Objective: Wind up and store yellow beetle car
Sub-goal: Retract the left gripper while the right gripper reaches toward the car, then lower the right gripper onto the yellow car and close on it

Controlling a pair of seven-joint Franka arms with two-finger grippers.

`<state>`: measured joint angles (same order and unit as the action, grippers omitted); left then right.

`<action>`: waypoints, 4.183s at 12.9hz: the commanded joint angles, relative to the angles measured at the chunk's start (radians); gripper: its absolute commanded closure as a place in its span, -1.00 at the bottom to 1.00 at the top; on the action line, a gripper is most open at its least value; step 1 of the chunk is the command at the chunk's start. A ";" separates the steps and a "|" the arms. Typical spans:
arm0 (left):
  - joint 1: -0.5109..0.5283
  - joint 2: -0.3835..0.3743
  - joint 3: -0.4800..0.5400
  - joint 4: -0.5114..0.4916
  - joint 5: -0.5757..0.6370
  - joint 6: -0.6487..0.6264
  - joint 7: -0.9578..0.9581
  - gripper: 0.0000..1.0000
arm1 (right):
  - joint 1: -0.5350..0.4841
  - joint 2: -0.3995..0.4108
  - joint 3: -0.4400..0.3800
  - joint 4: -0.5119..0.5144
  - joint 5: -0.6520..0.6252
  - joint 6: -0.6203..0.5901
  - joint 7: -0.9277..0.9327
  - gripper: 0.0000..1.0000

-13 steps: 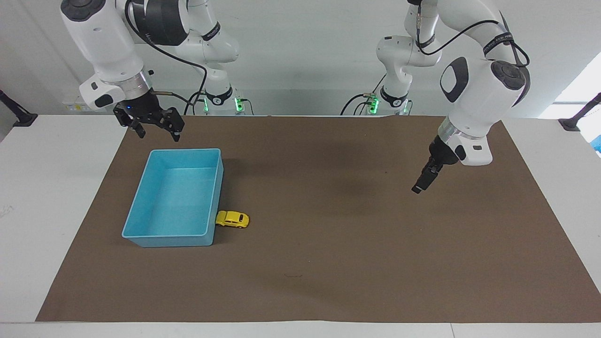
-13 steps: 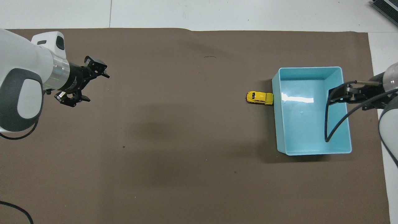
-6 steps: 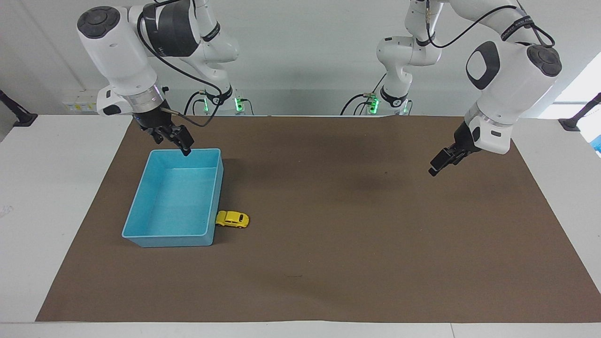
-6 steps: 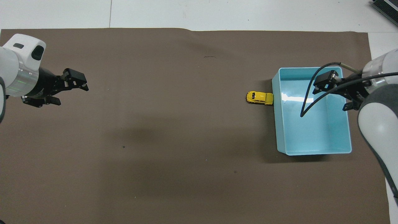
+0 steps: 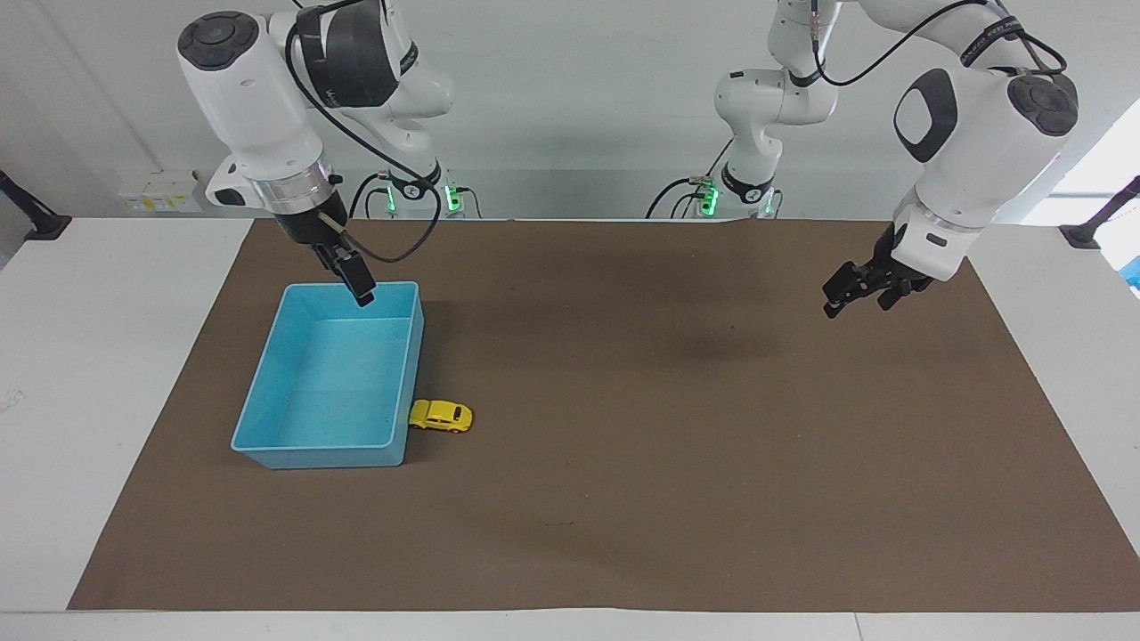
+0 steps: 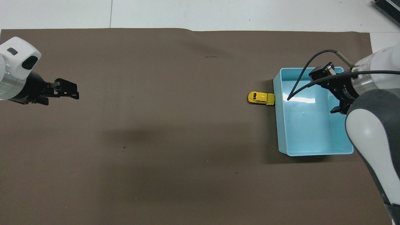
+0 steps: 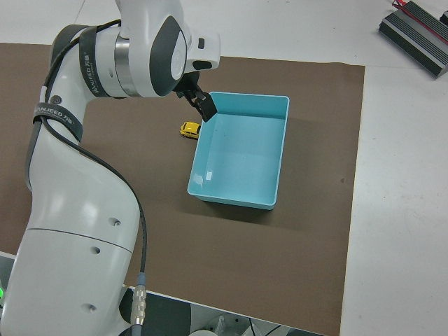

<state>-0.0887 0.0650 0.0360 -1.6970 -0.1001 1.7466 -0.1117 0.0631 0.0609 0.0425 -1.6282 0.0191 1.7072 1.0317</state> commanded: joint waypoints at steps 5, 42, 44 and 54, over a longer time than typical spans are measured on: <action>0.010 -0.102 -0.013 0.002 0.089 -0.079 0.106 -1.00 | 0.066 -0.010 0.002 -0.022 0.015 0.048 0.459 -1.00; 0.018 -0.171 -0.011 0.057 0.080 -0.182 0.096 -1.00 | 0.162 0.401 0.002 -0.193 -0.220 0.646 0.851 -0.22; 0.018 -0.171 -0.011 0.057 0.080 -0.182 0.096 -1.00 | 0.169 0.399 0.002 -0.191 -0.220 0.635 0.852 0.58; 0.018 -0.171 -0.011 0.057 0.080 -0.182 0.096 -1.00 | 0.224 0.372 0.002 -0.118 -0.203 0.537 0.880 1.00</action>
<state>-0.0744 -0.0972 0.0273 -1.6479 -0.0309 1.5872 -0.0180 0.2849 0.4615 0.0426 -1.7653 -0.1699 2.2862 1.8785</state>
